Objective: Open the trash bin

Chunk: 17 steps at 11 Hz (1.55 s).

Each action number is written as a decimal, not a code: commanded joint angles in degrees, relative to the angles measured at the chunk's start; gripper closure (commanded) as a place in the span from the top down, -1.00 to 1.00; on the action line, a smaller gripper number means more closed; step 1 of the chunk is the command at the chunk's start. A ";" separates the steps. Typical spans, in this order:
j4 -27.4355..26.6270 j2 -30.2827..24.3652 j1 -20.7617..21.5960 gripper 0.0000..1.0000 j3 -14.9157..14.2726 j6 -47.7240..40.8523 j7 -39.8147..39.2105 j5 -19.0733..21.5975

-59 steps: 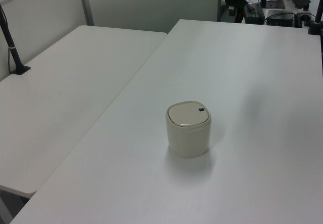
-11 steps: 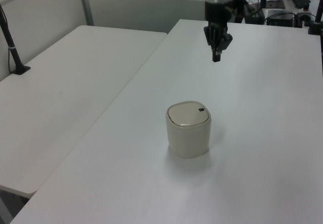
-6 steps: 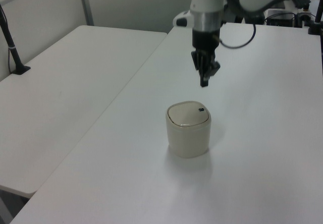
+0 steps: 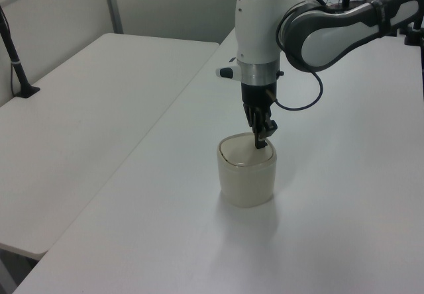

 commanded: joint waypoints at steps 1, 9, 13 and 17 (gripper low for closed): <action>0.56 1.31 1.33 -1.00 -1.23 0.27 1.10 -1.37; -1.10 -13.35 -4.01 -0.45 -1.05 -8.58 0.93 -1.37; -1.73 -19.08 -14.37 0.89 -0.52 -19.21 4.15 -1.28; -1.81 -21.27 -23.96 1.00 -0.52 -19.77 14.88 -1.28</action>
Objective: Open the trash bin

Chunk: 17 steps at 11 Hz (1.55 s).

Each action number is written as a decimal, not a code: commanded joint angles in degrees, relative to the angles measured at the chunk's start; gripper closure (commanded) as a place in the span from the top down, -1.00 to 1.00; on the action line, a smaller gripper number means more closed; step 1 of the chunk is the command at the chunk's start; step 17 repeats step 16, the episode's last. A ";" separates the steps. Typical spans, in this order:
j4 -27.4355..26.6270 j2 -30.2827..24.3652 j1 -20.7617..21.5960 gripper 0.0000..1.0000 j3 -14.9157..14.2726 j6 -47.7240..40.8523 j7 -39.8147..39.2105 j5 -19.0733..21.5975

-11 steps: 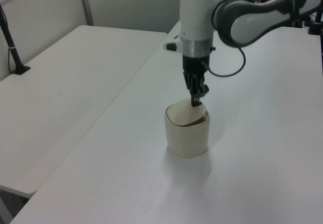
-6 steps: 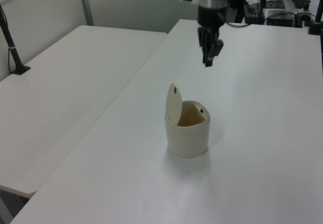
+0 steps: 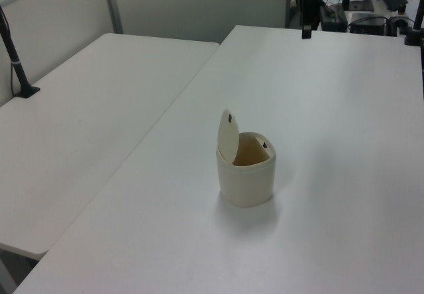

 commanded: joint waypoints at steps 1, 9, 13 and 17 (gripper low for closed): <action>-2.45 -2.93 -5.61 1.00 0.69 0.17 8.48 -0.49; -2.10 -2.14 -6.50 1.00 -0.01 1.84 16.86 -0.58; -1.83 -1.52 -6.77 1.00 -0.10 1.93 16.24 -1.72; -1.92 -1.35 -6.68 1.00 -0.01 2.01 16.16 -1.55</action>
